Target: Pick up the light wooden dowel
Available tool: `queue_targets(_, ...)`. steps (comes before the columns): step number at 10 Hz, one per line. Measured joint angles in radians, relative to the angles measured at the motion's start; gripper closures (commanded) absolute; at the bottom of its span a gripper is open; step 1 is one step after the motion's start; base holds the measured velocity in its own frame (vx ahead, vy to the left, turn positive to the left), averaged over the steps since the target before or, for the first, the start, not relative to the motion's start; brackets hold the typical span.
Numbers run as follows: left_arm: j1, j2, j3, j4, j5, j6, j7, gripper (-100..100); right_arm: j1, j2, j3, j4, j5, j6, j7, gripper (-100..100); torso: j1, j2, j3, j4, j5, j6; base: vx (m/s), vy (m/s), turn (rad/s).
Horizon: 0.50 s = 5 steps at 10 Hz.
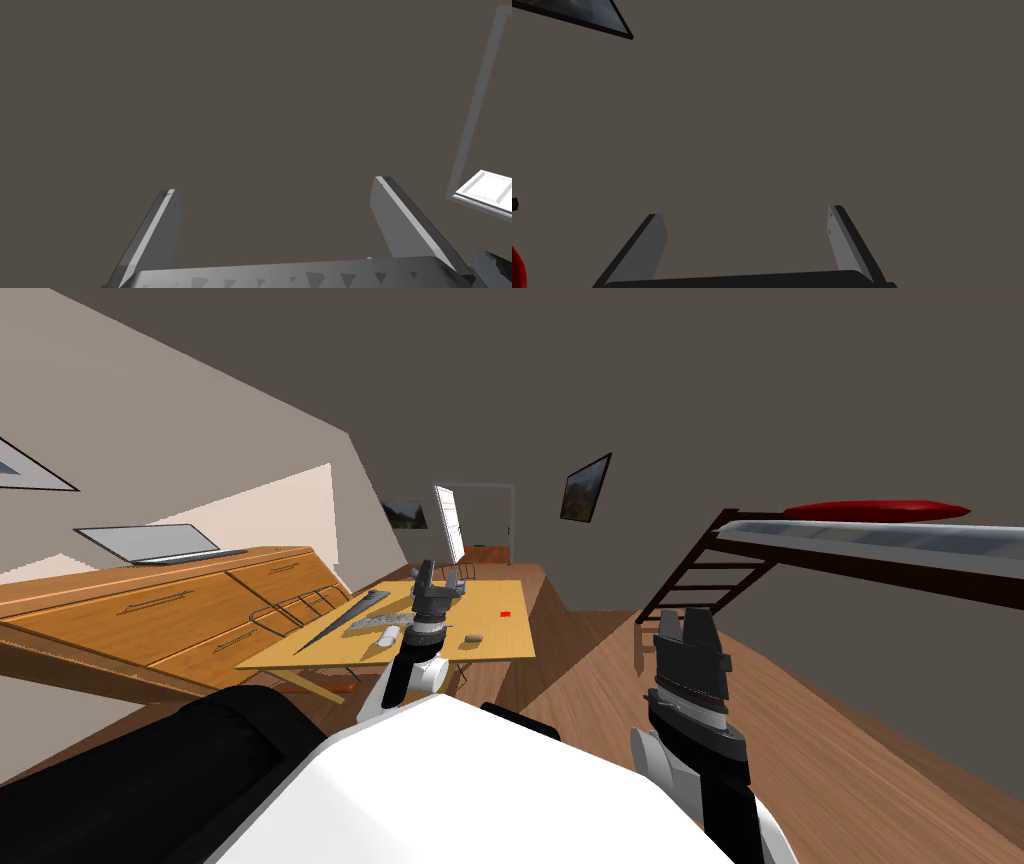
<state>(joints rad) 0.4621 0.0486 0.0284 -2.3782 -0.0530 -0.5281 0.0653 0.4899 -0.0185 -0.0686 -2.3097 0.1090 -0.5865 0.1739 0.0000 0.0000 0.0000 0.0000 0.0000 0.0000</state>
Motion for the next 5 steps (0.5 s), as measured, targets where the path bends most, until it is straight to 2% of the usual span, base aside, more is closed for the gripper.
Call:
queue_targets(2,-0.037,0.031,0.009,0.038,0.024,0.050,0.004,-100,0.000,0.000,0.000,0.000,0.000,0.000,0.000,0,0.003,0.003,0.002,0.001,0.001,0.000,-0.058,0.035,0.014)
queue_targets(4,-0.072,0.047,0.015,0.091,0.047,0.092,0.006,-100,0.000,0.000,0.000,0.000,0.000,0.000,0.000,0,0.002,0.003,0.002,0.001,0.001,0.000,-0.043,0.020,0.009)
queue_targets(5,-0.077,0.049,0.015,0.095,0.052,0.109,0.007,-100,0.000,0.000,0.000,0.000,0.000,0.000,0.000,0,0.001,0.002,0.001,0.001,0.000,0.000,-0.025,0.014,0.014)
